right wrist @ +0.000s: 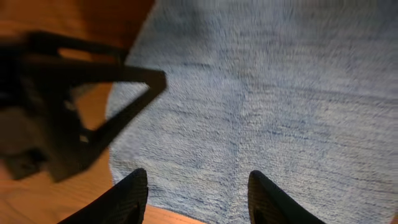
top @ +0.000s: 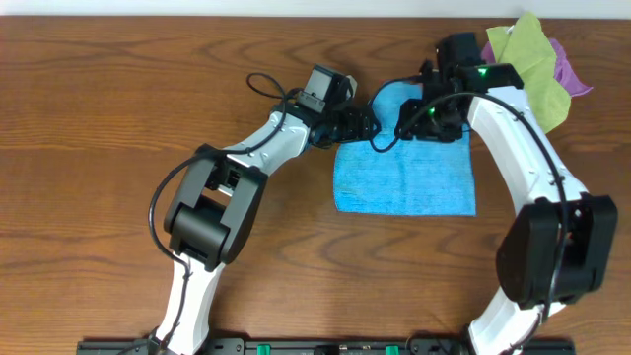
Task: Fold the cloth
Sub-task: 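Pull the top-left corner left with the left gripper to flatten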
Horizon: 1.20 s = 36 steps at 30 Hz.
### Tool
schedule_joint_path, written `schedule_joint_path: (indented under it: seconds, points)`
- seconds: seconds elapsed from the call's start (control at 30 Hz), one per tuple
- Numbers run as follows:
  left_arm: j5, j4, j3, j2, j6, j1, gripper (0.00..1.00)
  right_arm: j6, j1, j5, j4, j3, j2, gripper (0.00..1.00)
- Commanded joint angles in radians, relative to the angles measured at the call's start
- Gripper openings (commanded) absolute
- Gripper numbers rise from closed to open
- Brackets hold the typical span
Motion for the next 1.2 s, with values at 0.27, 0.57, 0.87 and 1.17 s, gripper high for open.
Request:
schedule_joint_path:
  seconds: [0.27, 0.57, 0.87, 1.17]
  points:
    - [-0.051, 0.001, 0.016, 0.028, -0.016, -0.007, 0.2, 0.01, -0.004, -0.011, -0.011, 0.026, -0.063, 0.51]
    - [-0.074, -0.036, 0.016, 0.027, 0.002, 0.035, 0.06, 0.01, -0.004, -0.01, -0.035, 0.026, -0.066, 0.51]
    - [-0.072, -0.24, 0.02, 0.021, 0.106, 0.197, 0.06, -0.016, -0.002, -0.01, -0.052, 0.026, -0.066, 0.5]
    - [-0.039, -0.263, 0.052, 0.008, 0.137, 0.312, 0.06, -0.024, 0.005, 0.009, -0.056, 0.023, -0.065, 0.5]
